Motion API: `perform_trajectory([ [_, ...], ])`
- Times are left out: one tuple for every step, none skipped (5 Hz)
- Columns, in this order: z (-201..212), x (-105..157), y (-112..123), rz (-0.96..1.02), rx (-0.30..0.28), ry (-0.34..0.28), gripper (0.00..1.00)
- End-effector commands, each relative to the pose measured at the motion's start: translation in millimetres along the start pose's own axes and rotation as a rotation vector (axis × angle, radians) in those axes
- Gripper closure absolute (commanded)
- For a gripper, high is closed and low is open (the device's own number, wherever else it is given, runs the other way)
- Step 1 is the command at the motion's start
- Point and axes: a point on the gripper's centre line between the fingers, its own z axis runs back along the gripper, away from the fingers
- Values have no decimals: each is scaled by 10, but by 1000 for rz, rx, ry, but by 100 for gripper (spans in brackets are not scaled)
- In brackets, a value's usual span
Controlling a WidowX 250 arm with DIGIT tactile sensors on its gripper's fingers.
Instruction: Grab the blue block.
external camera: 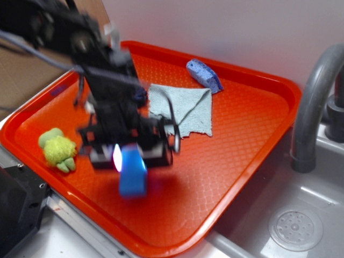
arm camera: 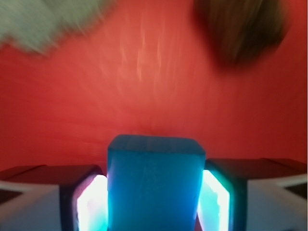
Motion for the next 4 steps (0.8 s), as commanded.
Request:
perform_trajectory([
  [1048, 671, -178, -471, -86, -144, 100],
  [1355, 826, -101, -606, -121, -172, 100],
  [1595, 887, -8, -649, -124, -234, 100],
  [1590, 935, 55, -557, -158, -312, 100],
])
